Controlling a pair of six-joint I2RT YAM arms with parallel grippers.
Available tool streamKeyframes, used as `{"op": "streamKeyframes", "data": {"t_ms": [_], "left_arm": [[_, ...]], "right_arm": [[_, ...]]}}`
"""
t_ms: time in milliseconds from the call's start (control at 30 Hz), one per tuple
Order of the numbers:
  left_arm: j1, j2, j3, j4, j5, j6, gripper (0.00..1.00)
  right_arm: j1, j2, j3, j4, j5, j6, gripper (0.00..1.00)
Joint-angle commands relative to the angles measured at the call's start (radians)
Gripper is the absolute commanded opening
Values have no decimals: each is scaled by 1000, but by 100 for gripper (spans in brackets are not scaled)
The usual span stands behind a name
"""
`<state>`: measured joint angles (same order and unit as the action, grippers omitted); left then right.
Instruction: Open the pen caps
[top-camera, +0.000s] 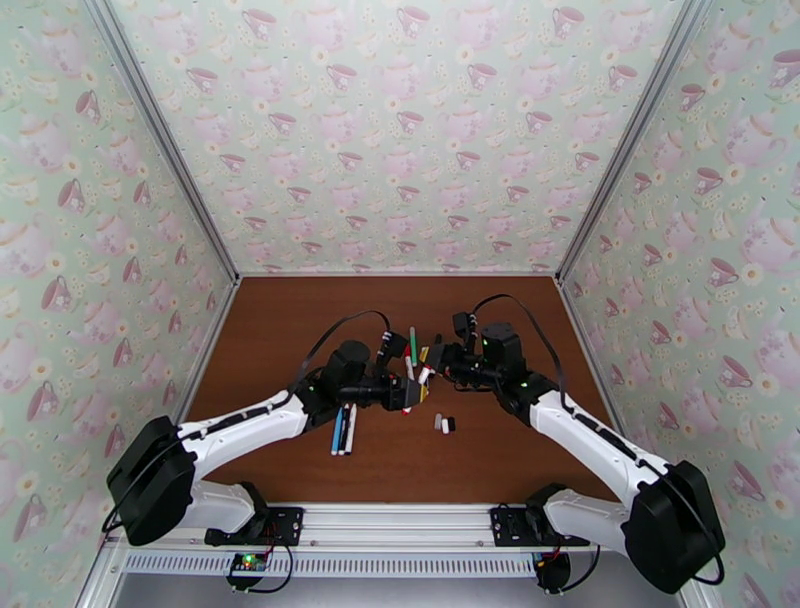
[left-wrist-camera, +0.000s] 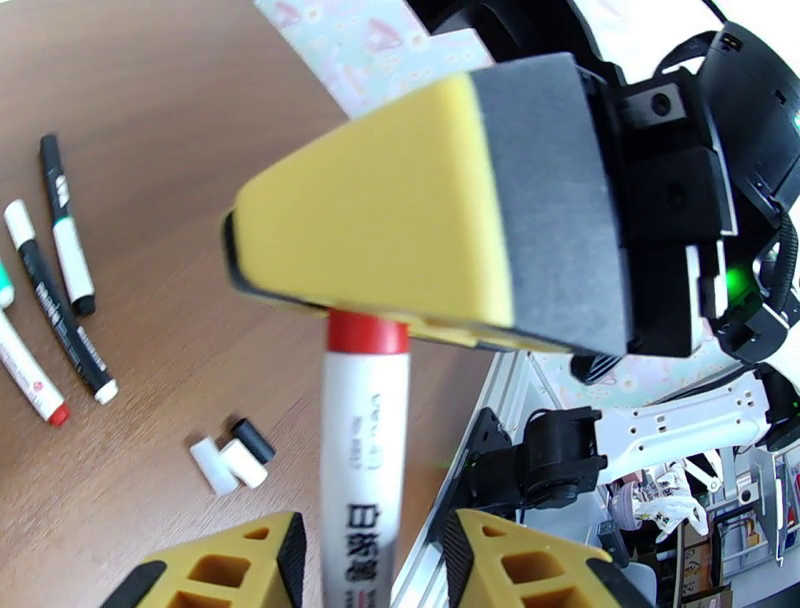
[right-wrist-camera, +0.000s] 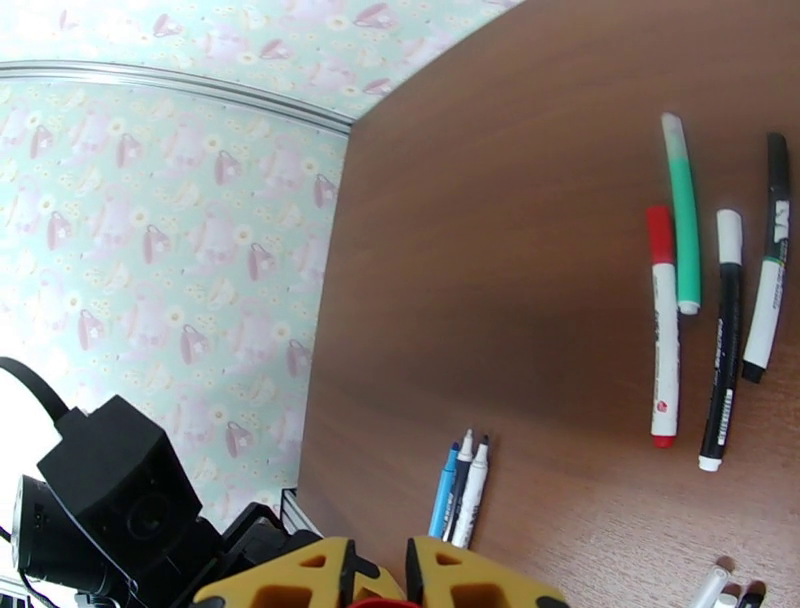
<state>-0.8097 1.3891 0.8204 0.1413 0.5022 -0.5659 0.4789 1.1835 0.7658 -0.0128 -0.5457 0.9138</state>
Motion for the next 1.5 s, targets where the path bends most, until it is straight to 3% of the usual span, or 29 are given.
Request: {"op": "streamKeyframes", "data": {"t_ms": [0,467,800,1233,1300,1467], "left_arm": [[-7,14,12,29,8,4,42],[-15,57,31,96,5,-35,28],[-1,31,11,85,-4,-25,2],[17,-30,-15,107,243,-9,0],[18,-36,-12,78,232,0,0],[-24,-47,25,-97,69,112,0]], "right_arm": [[9,-36,-14,33,-19,18,15],[23,-45,-27,53,-14,23,15],[24,-80,-40,27,46,29,10],[-2,-175,1,153,-94,26,8],[-9,-188,-1,176,-92,34,7],[-17,-210,36,107,-27,20,5]]}}
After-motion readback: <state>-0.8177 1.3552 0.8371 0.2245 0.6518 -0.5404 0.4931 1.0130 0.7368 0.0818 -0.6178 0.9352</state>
